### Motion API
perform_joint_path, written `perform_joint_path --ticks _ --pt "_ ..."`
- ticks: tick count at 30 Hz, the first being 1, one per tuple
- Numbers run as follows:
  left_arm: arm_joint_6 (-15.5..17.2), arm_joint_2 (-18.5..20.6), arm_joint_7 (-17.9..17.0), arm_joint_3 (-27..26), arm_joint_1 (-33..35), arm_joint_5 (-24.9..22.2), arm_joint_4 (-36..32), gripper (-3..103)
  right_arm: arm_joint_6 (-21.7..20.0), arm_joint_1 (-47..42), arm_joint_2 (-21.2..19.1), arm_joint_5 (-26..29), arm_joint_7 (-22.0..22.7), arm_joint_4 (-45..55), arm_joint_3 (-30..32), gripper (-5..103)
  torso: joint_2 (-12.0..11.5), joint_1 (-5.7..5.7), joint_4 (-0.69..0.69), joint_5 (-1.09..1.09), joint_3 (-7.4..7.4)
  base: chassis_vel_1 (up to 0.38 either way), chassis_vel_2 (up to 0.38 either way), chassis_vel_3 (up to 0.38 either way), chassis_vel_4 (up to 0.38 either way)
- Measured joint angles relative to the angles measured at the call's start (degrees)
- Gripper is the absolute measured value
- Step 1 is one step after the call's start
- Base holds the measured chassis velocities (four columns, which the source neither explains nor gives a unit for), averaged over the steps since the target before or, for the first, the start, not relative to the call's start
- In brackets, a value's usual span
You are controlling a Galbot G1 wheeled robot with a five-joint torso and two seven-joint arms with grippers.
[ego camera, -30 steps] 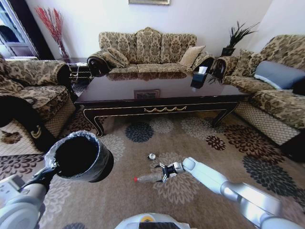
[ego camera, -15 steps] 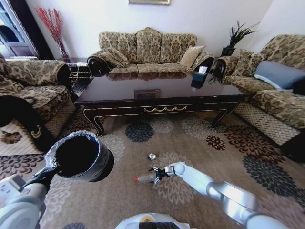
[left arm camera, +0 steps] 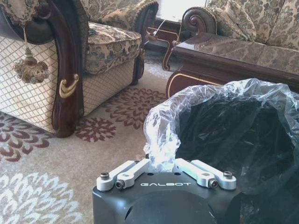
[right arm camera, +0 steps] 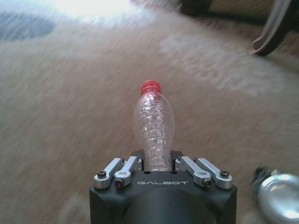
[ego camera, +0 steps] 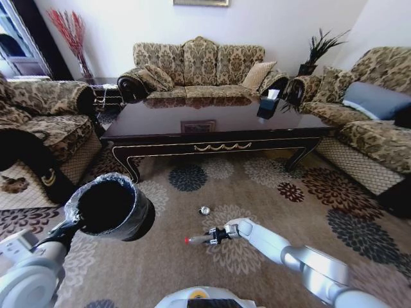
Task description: Move to the front of the table and pick up the trash from the floor, then place it into the trash bin.
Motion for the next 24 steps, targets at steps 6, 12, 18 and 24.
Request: perform_joint_path --ticks 6,12,18,24 --pt "0.00 0.06 0.05 1.09 0.09 -0.07 0.38 3 -1.82 4.78 -4.61 12.17 2.39 9.50 1.39 25 0.00 0.00 0.00 0.00 0.00 0.000 0.000 0.000 0.000" --pt "0.00 0.44 0.06 1.34 0.31 -0.30 1.12 3 -1.61 8.92 -7.22 17.94 3.58 15.40 1.41 25 0.00 0.00 0.02 -0.01 0.00 0.000 0.000 0.000 0.000" --pt "0.00 0.71 0.06 2.17 0.41 -1.30 1.95 3 -2.60 12.25 -9.91 27.34 7.79 23.35 0.86 25 0.00 0.00 -0.01 0.00 0.00 0.000 0.000 0.000 0.000" --pt "0.02 1.49 0.01 2.81 -0.63 -2.37 2.80 3 -6.33 15.45 -9.51 43.92 19.13 34.72 -0.84 25 0.00 0.00 0.02 -0.02 0.00 0.000 0.000 0.000 0.000"
